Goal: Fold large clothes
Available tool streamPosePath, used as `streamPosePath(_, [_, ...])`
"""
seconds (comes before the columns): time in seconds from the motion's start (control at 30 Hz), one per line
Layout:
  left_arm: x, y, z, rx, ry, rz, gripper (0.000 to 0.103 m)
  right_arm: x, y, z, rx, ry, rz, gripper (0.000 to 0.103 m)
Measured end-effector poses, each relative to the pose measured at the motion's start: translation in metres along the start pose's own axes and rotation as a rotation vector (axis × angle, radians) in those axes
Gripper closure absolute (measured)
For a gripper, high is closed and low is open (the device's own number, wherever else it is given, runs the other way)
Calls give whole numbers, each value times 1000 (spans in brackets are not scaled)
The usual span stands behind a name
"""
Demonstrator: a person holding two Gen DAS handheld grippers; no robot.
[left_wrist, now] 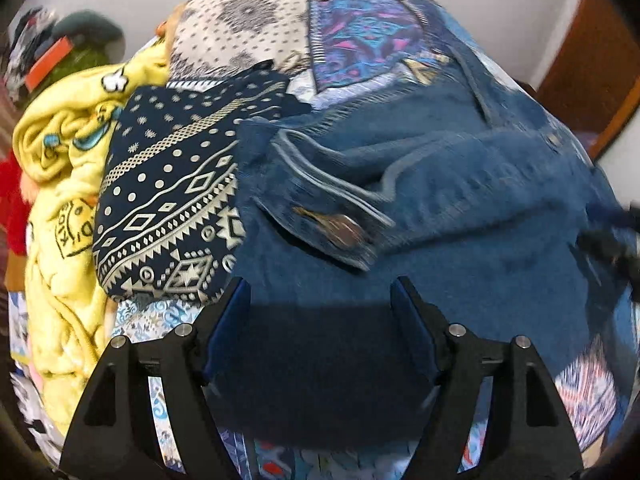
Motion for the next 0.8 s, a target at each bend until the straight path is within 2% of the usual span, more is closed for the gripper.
streamPosePath(0.07, [-10,13,-7,4,8,32,30,4,0,-11,-31,-6,-3,42])
streamPosePath(0.13, [-16,28,-15,0,-17,59,29,10,3,-13,-15,16,-24,38])
streamPosePath(0.33, [-25,65,-21,50,43,103,23,52,7,-15,-5,-79,-115,36])
streamPosePath(0.47, [-24,79,-16,81,126,91,23,87,-8,-10,-15,-191,-144,36])
streamPosePath(0.53, [-25,84,-10,95,151,85,23,104,-18,-3,-25,-294,-124,36])
streamPosePath(0.57, [-25,86,-6,106,158,86,23,109,-22,1,-26,-318,-116,36])
streamPosePath(0.7, [-20,89,23,157,158,74,23,116,-36,25,-11,-294,-127,36])
streamPosePath(0.8, [-4,83,46,185,98,41,23,103,-36,43,23,-284,-117,36])
Point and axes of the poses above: each gripper's, at about its wrist camera, not at the fingertips, and z roughly against the way its jaws point, x to its right, y to its top, the point moved 7 cm from there along -z, roughly the way its jaws point
